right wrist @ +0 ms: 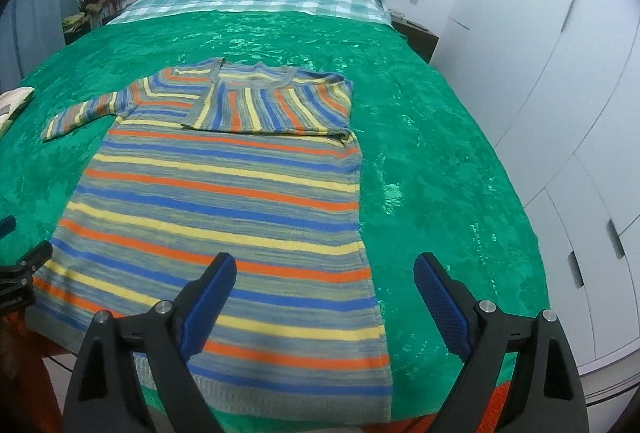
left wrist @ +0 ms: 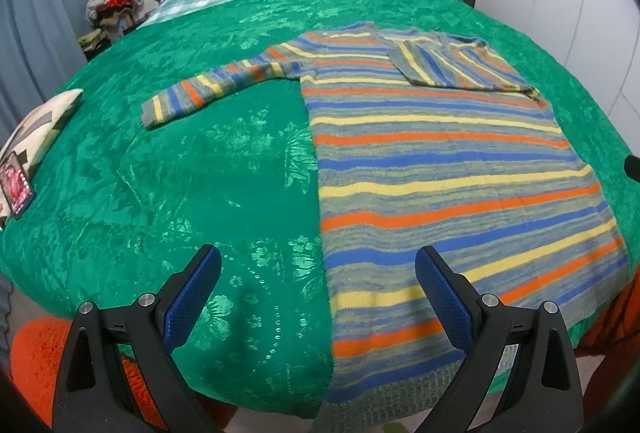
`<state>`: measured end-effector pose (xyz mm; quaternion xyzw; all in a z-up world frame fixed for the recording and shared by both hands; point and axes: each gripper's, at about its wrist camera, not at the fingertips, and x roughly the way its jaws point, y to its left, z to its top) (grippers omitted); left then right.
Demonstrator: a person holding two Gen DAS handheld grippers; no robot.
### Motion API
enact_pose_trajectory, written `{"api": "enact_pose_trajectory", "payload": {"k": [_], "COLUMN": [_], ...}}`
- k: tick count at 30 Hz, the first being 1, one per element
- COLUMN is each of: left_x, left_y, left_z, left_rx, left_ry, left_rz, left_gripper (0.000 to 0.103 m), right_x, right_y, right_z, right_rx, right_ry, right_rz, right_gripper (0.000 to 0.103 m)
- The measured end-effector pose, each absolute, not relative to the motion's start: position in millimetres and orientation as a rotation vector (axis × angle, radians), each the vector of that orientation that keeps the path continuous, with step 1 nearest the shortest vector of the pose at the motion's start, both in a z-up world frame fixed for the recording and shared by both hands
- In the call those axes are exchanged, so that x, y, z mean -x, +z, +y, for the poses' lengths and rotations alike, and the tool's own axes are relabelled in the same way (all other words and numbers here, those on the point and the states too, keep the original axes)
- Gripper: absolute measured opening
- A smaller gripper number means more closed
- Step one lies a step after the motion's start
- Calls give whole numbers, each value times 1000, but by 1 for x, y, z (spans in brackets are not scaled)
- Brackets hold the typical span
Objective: Fold small clothes
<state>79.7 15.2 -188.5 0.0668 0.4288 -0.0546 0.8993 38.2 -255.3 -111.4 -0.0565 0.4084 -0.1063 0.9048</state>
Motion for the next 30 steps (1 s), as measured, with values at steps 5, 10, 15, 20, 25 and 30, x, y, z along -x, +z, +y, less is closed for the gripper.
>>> {"api": "enact_pose_trajectory", "payload": {"k": [5, 10, 15, 20, 25, 30], "left_x": [-72, -69, -82, -86, -111, -189], "left_y": [-155, -115, -104, -105, -119, -135], "left_z": [7, -9, -29, -31, 0, 91], "left_rx": [-215, -284, -367, -228, 19, 170], "left_ry": [-2, 6, -39, -193, -305, -161], "left_rz": [770, 683, 782, 924, 1016, 983], "left_gripper": [98, 100, 101, 101, 101, 101], "right_x": [-36, -36, -37, -35, -34, -33], "right_y": [-112, -116, -118, -117, -120, -123], "right_z": [-253, -250, -250, -253, -259, -260], "right_rx": [109, 103, 98, 93, 76, 72], "right_ry": [-205, -182, -173, -176, -172, -156], "right_rz": [831, 830, 833, 832, 835, 838], "right_gripper": [90, 90, 90, 90, 90, 90]}}
